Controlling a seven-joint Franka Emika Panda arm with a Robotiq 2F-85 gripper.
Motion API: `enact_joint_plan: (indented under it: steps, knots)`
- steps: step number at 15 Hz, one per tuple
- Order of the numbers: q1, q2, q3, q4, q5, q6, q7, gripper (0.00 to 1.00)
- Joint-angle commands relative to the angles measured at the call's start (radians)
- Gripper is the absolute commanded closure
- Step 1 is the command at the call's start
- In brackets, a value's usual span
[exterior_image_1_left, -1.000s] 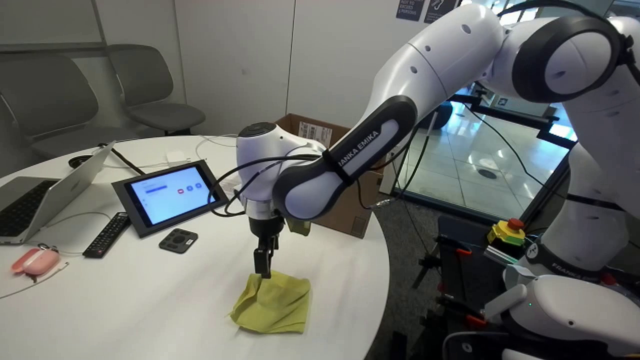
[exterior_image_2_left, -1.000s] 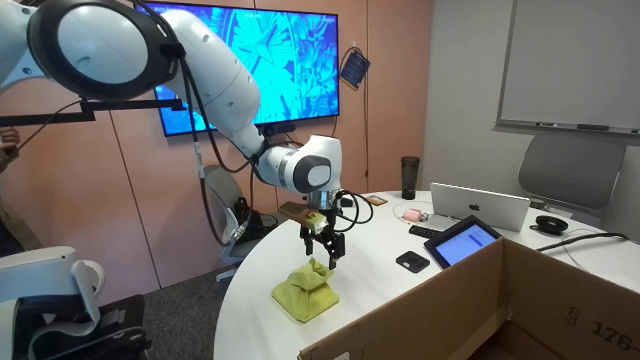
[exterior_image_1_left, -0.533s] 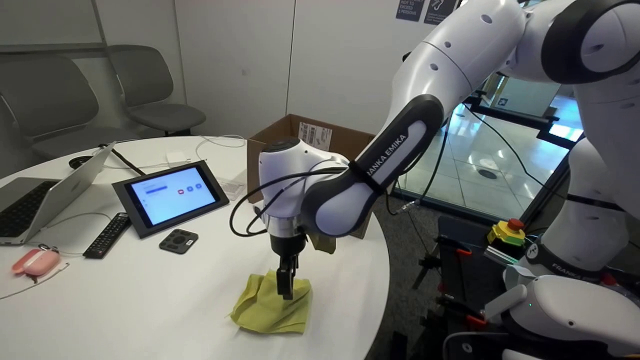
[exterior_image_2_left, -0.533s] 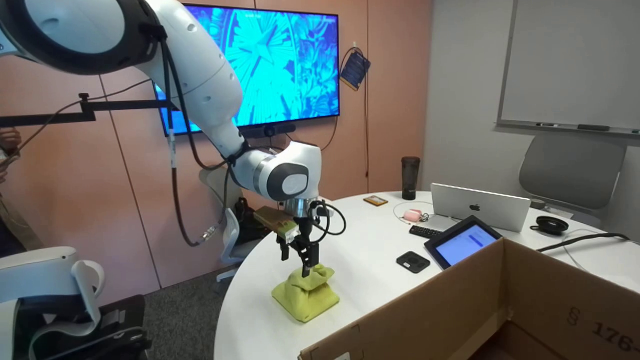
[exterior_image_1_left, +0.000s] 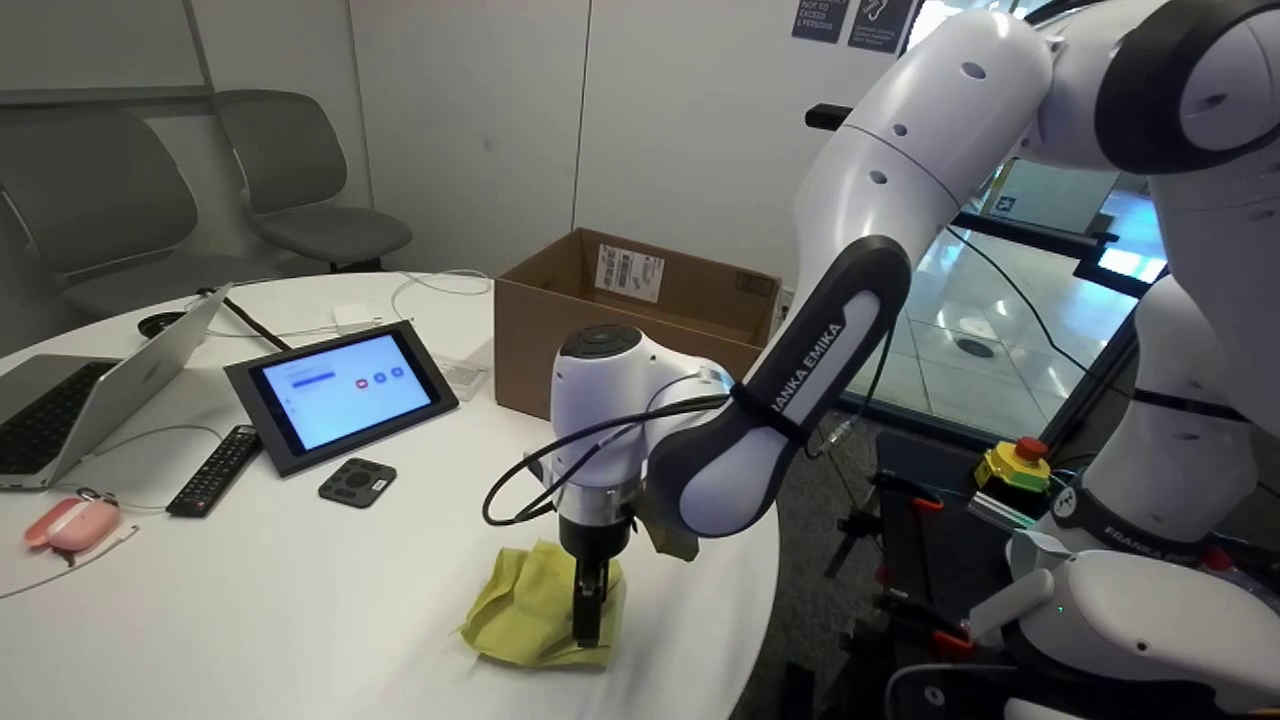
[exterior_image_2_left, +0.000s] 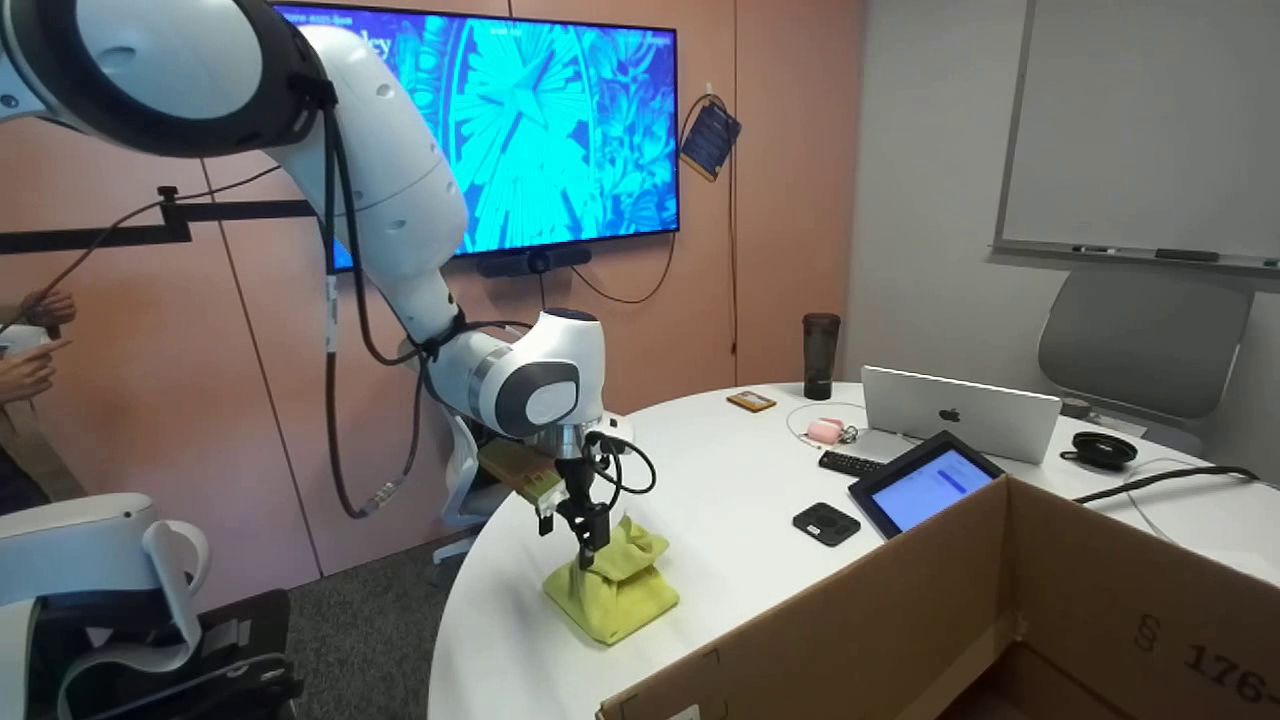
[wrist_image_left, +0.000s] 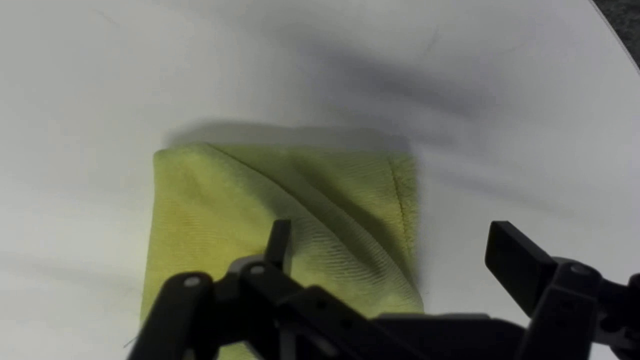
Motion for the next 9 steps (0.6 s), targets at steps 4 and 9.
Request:
enact_joint_plan:
  steps: [4,9]
  knots:
    - [0.042,0.071,-0.055,0.058,-0.008,0.076,0.033,0.0]
    - [0.054,0.134,-0.095,0.138,-0.013,0.071,0.049,0.0]
